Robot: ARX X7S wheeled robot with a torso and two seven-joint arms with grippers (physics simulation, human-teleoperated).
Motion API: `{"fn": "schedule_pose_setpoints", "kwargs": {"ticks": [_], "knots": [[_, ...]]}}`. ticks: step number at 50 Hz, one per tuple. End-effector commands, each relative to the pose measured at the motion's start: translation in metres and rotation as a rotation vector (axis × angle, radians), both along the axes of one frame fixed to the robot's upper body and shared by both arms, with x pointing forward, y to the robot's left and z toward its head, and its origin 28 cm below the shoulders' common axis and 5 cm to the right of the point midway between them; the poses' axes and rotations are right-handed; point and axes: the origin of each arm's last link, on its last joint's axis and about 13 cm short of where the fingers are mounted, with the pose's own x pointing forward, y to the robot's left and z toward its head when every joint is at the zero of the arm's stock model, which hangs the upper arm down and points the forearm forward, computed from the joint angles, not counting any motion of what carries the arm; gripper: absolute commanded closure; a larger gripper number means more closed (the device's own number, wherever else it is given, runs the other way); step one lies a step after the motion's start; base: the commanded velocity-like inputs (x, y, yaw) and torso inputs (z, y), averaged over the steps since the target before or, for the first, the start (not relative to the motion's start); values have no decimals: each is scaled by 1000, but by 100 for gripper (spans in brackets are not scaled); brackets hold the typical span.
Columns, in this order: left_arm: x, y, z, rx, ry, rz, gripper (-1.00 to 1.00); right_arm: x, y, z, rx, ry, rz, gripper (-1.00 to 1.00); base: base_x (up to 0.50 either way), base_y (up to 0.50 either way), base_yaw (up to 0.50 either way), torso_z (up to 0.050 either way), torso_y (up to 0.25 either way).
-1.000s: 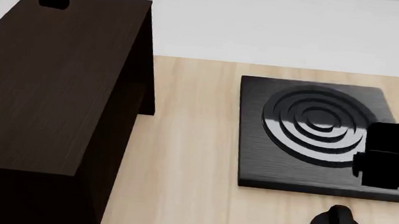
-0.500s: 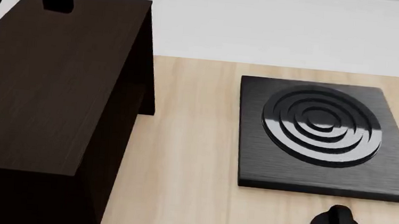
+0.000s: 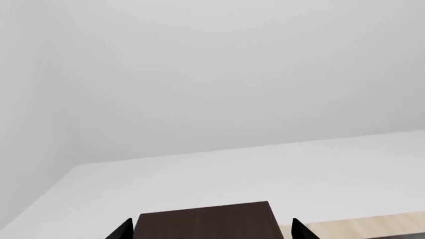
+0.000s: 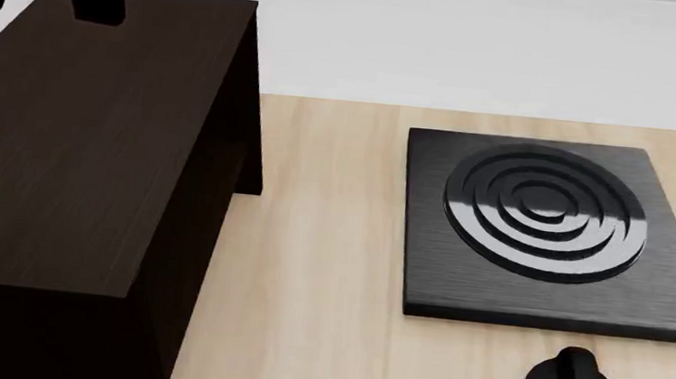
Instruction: Put the frying pan under the cabinet shelf.
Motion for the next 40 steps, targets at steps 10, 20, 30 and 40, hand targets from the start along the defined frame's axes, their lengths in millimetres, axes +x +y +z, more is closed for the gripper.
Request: {"fn": "schedule_pose_setpoints", "kwargs": {"ticks": [10, 20, 30, 40], "knots": [[0, -1, -2, 1, 4, -1, -100, -24, -20, -23, 26, 61, -100, -100, 0, 0, 0, 0, 0], [1, -1, -3, 0, 3, 0, -100, -32, -25, -28, 25, 92, -128, -100, 0, 0, 0, 0, 0], [0, -1, -2, -3, 1, 1, -100, -40, -34, -29, 23, 120, -166, -100, 0, 0, 0, 0, 0], [0, -2, 0, -1, -2, 0, -100, -37, -36, -36, 40, 135, -167, -100, 0, 0, 0, 0, 0]]}}
